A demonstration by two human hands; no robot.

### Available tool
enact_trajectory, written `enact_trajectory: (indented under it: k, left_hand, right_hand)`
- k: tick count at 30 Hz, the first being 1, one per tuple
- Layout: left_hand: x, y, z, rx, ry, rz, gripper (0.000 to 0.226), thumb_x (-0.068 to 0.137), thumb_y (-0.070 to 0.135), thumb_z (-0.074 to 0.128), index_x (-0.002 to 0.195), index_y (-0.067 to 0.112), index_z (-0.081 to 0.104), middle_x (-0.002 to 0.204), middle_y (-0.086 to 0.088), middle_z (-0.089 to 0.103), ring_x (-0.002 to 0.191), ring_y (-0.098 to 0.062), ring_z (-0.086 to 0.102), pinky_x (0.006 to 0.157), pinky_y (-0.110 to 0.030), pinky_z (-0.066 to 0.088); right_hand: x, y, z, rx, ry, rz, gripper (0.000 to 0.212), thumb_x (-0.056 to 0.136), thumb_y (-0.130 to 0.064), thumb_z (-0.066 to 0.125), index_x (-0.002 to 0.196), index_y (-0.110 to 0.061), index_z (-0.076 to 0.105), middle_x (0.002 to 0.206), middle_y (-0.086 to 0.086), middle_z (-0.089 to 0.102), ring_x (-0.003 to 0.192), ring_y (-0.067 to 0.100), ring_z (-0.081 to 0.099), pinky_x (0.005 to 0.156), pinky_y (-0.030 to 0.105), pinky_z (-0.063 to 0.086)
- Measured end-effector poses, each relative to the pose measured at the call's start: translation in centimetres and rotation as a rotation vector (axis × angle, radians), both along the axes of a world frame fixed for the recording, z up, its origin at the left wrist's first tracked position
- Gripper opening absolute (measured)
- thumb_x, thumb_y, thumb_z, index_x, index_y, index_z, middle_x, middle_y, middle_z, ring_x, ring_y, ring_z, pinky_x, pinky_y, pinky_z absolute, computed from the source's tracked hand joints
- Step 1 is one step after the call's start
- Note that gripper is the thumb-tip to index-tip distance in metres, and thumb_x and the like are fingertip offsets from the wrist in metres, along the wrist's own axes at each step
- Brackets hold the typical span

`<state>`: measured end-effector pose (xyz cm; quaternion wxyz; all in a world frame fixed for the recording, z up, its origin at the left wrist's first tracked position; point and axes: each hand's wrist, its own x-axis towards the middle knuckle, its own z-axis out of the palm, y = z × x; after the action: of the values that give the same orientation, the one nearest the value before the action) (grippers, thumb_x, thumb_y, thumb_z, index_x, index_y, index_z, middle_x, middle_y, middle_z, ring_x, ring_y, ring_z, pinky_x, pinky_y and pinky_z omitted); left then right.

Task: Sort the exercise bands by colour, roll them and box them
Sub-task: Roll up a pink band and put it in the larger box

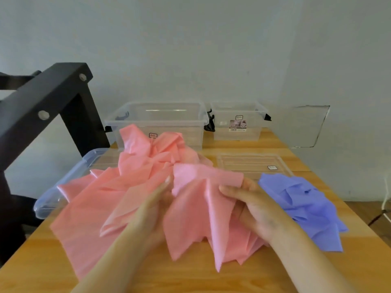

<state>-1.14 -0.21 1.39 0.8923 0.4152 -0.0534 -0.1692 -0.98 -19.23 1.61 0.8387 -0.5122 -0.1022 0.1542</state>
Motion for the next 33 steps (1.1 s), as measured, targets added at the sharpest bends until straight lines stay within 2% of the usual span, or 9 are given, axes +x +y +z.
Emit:
enact_trajectory:
  k: [4,10,12,16,20,25,27,30,33]
  left_hand:
    - [-0.5,0.2,-2.3,-0.039,-0.078,-0.111,0.062,0.047,0.023,0.097,0.103,0.008,0.074,0.094,-0.014,0.071,0.086,-0.026,0.070,0.073,-0.037,0.058]
    - [0.0,0.2,-2.1,0.244,-0.225,0.005,0.071,0.075,-0.001,0.073,0.137,0.023,0.049,0.114,-0.028,0.066,0.101,-0.039,0.067,0.079,-0.044,0.058]
    - [0.0,0.3,-1.8,0.401,-0.293,0.088,0.069,0.078,-0.001,0.071,0.136,0.024,0.046,0.111,-0.030,0.066,0.102,-0.042,0.066,0.080,-0.047,0.058]
    - [0.1,1.3,-0.5,0.424,-0.260,0.309,0.055,0.080,0.001,0.067,0.130,0.017,0.048,0.087,-0.009,0.074,0.081,-0.020,0.070,0.066,-0.027,0.057]
    - [0.4,2.4,-0.2,0.448,-0.236,0.454,0.054,0.082,0.005,0.069,0.128,0.026,0.050,0.075,-0.002,0.066,0.073,-0.015,0.065,0.068,-0.028,0.053]
    - [0.1,2.3,-0.3,0.432,-0.342,0.309,0.064,0.079,-0.004,0.068,0.134,0.025,0.051,0.122,-0.009,0.066,0.109,-0.026,0.065,0.089,-0.044,0.056]
    - [0.2,2.5,-0.7,0.454,-0.332,0.284,0.068,0.073,-0.001,0.073,0.132,0.026,0.053,0.122,-0.008,0.067,0.110,-0.027,0.066,0.088,-0.045,0.057]
    - [0.1,2.8,-1.0,0.477,-0.265,0.306,0.048,0.064,0.013,0.078,0.111,0.021,0.070,0.106,-0.012,0.071,0.094,-0.027,0.068,0.071,-0.035,0.059]
    - [0.5,3.1,-1.4,0.383,-0.187,0.284,0.034,0.068,0.011,0.074,0.101,0.010,0.072,0.096,-0.020,0.071,0.084,-0.029,0.068,0.073,-0.038,0.059]
  right_hand:
    - [0.8,-0.6,0.1,0.129,-0.033,0.011,0.054,0.057,-0.023,0.091,0.108,-0.017,0.073,0.096,0.009,0.069,0.086,0.021,0.066,0.072,0.032,0.057]
    - [1.0,-0.2,-0.1,-0.331,-0.139,-0.149,0.072,0.061,-0.013,0.080,0.125,-0.035,0.055,0.113,-0.002,0.071,0.106,0.015,0.066,0.088,0.032,0.054]
    - [0.9,-0.2,-0.1,-0.417,-0.148,-0.133,0.080,0.062,-0.008,0.086,0.128,-0.038,0.051,0.116,-0.005,0.069,0.109,0.013,0.065,0.093,0.035,0.052]
    - [0.9,-0.6,0.6,-0.426,-0.121,-0.182,0.066,0.061,-0.014,0.081,0.123,-0.023,0.057,0.110,-0.002,0.072,0.103,0.015,0.068,0.084,0.028,0.054]
    - [1.1,-0.4,0.2,-0.459,-0.074,-0.323,0.076,0.045,-0.030,0.084,0.114,-0.020,0.052,0.097,0.008,0.075,0.089,0.027,0.071,0.084,0.045,0.053]
    - [1.0,0.6,-0.1,-0.308,-0.154,-0.307,0.084,0.059,-0.013,0.078,0.130,-0.039,0.043,0.091,0.013,0.075,0.088,0.022,0.071,0.082,0.033,0.053]
    - [1.2,0.5,-0.3,-0.266,-0.179,-0.269,0.092,0.064,-0.003,0.076,0.134,-0.049,0.037,0.091,0.015,0.074,0.089,0.021,0.071,0.078,0.029,0.055]
    - [1.1,0.1,-0.1,-0.335,-0.221,-0.250,0.072,0.076,0.007,0.070,0.130,-0.038,0.051,0.094,0.013,0.074,0.088,0.020,0.070,0.075,0.023,0.055]
    - [1.3,-0.1,-0.1,-0.494,-0.243,-0.290,0.033,0.081,0.002,0.071,0.105,-0.021,0.069,0.093,0.001,0.076,0.087,0.014,0.069,0.072,0.017,0.051]
